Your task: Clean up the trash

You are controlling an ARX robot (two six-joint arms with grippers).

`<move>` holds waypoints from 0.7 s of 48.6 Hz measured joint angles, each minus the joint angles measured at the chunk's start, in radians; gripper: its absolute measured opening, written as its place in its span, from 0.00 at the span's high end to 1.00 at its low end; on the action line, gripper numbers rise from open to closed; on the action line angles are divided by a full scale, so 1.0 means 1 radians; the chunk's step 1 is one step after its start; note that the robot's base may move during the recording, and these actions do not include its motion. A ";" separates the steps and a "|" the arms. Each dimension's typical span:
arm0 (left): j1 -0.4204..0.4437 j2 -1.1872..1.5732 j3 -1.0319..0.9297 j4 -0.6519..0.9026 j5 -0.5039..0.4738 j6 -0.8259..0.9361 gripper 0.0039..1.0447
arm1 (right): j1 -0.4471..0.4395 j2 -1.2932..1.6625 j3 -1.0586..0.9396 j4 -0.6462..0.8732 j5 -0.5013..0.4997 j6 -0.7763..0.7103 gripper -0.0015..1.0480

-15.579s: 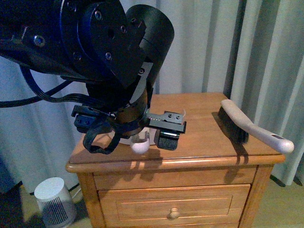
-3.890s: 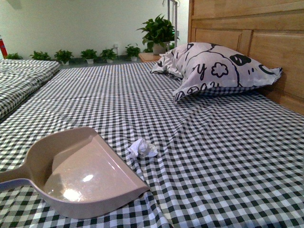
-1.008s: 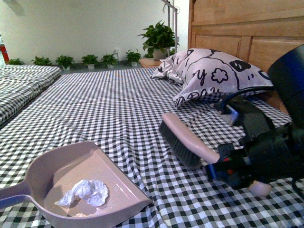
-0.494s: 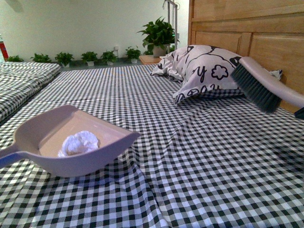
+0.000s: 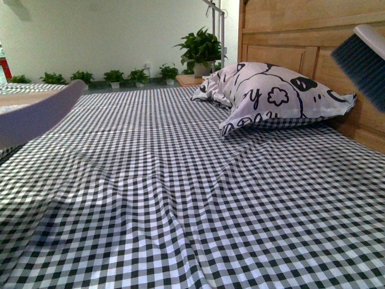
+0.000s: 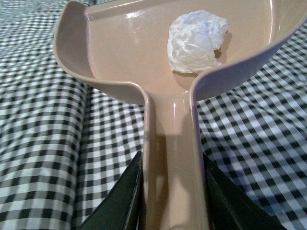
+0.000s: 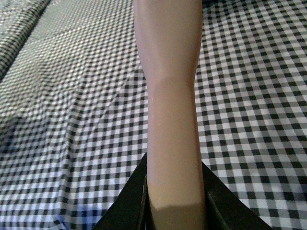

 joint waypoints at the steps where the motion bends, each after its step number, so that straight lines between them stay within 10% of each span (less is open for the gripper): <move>1: -0.002 -0.013 -0.001 0.000 -0.020 -0.010 0.73 | 0.001 -0.011 -0.002 0.000 -0.004 0.013 0.81; 34: -0.064 -0.609 -0.182 -0.192 -0.051 -0.082 0.73 | 0.090 -0.306 -0.056 0.008 0.064 0.326 0.81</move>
